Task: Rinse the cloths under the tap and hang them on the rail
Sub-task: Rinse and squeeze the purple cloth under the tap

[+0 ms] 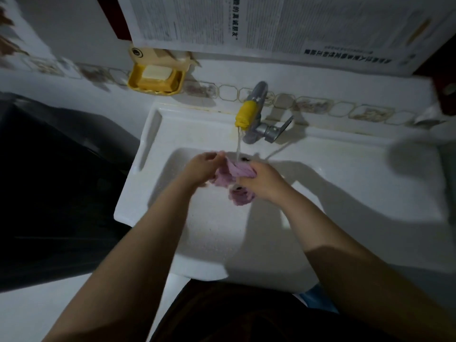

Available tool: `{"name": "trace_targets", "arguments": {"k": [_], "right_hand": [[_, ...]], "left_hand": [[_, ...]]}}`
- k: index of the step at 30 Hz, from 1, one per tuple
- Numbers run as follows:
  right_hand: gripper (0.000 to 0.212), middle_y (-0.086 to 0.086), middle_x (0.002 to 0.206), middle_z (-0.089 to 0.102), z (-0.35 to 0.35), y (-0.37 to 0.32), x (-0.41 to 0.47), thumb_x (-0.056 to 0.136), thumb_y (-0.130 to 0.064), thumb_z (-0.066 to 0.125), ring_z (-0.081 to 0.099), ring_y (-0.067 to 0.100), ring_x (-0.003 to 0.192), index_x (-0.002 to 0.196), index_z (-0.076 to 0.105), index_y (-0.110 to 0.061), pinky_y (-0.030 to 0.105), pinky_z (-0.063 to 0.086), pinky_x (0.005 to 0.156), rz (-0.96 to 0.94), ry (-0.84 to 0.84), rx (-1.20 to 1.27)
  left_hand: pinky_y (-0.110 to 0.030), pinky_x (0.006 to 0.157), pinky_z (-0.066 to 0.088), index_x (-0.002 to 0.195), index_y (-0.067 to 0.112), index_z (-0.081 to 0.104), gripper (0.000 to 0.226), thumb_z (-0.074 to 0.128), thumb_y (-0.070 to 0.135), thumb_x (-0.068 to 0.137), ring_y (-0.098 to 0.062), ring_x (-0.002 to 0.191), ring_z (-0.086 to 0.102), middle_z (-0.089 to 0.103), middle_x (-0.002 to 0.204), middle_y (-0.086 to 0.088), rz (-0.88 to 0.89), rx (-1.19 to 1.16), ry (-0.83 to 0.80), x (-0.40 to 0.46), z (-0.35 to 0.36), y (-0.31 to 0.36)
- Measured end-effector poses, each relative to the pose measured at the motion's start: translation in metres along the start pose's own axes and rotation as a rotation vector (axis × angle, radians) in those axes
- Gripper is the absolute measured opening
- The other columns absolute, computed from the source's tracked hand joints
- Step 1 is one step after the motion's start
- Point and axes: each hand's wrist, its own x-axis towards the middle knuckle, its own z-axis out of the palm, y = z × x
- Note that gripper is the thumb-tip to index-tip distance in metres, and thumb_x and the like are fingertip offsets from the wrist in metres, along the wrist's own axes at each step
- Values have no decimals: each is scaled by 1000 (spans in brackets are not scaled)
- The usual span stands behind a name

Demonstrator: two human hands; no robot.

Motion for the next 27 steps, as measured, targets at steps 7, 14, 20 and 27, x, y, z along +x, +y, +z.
{"name": "trace_targets", "arguments": {"k": [7,14,20,27], "right_hand": [[34,-8,81,56,-15,-18,1,83,-1,60,55,-4,65,95,43,-29,9,41,55,-150,-199,-130],[39,-5,88,47,-35,-1,2,80,-16,70,50,14,81,99,37,-18,26,37,59,-158,-129,-349],[27,-3,51,63,-24,27,-1,80,-18,76,60,12,48,81,49,-23,28,47,50,-19,-190,-125],[16,-11,36,46,6,47,17,83,-23,73,39,6,31,79,58,-19,29,38,49,73,-128,62]], "left_hand": [[-5,79,42,125,9,57,40,39,36,102,-4,100,59,64,114,0,396,14,-242,-26,-2,29],[-26,78,42,123,17,51,55,75,38,79,-20,94,59,60,106,2,508,728,-243,-26,0,30],[-28,65,42,114,13,48,37,66,14,82,-21,79,58,61,92,-2,751,624,-136,-64,4,66],[-15,57,41,121,17,43,48,61,7,78,1,67,53,55,82,12,807,593,-193,-91,3,110]]}}
